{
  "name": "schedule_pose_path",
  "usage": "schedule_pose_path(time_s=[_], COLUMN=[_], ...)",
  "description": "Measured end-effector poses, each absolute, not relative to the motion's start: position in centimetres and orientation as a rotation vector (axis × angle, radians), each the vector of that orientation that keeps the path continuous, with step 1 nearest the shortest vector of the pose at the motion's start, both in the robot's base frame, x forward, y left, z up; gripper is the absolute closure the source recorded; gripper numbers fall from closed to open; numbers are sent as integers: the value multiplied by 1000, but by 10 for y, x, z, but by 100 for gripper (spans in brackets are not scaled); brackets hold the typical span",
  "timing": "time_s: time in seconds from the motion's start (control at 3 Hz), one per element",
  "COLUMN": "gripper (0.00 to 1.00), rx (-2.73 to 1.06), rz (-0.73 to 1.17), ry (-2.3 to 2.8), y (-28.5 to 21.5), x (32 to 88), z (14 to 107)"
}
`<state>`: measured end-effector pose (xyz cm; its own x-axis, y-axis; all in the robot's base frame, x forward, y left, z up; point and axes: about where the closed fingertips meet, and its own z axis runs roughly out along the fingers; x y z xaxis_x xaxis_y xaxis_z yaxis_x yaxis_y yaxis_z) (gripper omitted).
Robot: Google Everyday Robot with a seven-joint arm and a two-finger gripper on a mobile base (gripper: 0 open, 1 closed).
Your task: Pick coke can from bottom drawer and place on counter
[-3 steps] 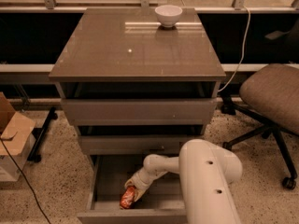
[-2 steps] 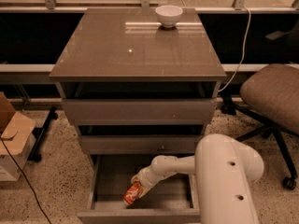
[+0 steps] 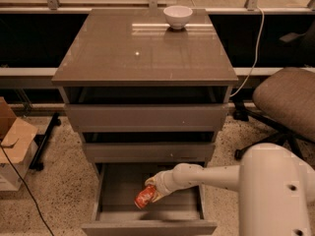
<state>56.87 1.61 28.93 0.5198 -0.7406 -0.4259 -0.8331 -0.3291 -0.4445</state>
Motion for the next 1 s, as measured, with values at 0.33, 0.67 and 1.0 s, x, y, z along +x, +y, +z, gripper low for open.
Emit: schedule_pose_path(time_s=[0.33,0.67,1.0], gripper=[100,100,100], rx=[-2086,-2152,-2153], rz=[238,296,298], ry=[1153,1025,1023], y=[10,10,10], x=[562,539,538], z=[336,343,343])
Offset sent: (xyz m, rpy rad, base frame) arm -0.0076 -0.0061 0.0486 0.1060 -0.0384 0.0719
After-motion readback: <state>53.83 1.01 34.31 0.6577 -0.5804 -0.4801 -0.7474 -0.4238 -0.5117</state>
